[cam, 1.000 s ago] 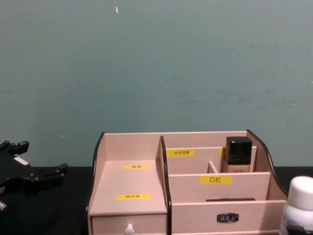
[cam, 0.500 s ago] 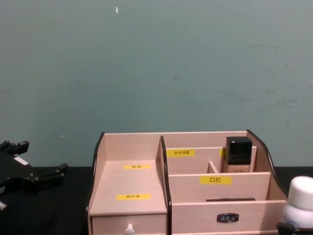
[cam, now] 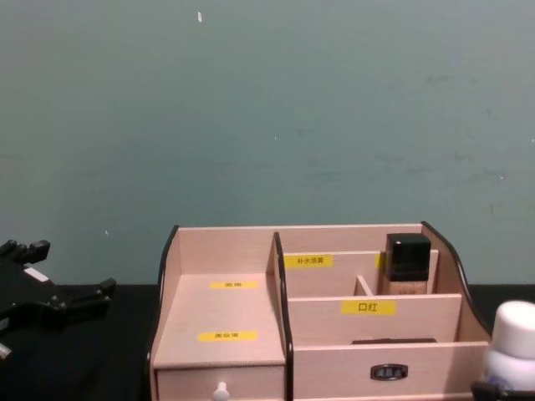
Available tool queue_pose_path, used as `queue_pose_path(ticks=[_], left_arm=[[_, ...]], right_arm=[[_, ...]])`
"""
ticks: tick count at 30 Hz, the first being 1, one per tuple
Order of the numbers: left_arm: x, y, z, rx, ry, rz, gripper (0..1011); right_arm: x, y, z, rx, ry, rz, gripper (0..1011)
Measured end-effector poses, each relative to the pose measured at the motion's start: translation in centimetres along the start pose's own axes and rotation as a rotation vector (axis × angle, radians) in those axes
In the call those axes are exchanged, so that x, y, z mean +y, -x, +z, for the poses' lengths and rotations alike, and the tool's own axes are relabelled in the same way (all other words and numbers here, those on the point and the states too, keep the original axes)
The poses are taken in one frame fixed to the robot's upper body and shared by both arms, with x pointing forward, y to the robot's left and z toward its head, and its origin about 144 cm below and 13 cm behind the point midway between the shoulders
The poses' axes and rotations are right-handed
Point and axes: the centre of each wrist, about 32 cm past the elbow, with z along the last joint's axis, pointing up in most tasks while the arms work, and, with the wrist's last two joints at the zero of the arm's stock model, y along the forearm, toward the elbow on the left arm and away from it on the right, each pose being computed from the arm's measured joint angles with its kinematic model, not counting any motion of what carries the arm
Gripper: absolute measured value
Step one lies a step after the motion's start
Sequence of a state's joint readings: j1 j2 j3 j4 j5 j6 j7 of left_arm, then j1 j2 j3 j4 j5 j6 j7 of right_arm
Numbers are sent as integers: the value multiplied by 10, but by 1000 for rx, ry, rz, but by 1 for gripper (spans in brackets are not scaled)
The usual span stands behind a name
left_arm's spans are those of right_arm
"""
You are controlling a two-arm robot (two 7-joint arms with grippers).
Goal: Pick up the facial cleanser and watermelon frost from the table and place them into the tiered storage box.
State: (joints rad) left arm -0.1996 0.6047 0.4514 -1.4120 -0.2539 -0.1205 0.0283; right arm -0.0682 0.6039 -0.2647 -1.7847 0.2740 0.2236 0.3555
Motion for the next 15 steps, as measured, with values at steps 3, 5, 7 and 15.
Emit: queue_pose_path(ticks=[3,5,7,15], left_arm=[[0,0,0,0,0,0,1001],[0,0,0,0,0,0,1001],[0,0,0,0,0,0,1001],[0,0,0,0,0,0,1001]], right_arm=[[0,0,0,0,-1,0,1000],[0,0,0,-1,-1,-1,1000],[0,0,0,-1,-1,-1,977],[0,0,0,-1,-2,-1,796]])
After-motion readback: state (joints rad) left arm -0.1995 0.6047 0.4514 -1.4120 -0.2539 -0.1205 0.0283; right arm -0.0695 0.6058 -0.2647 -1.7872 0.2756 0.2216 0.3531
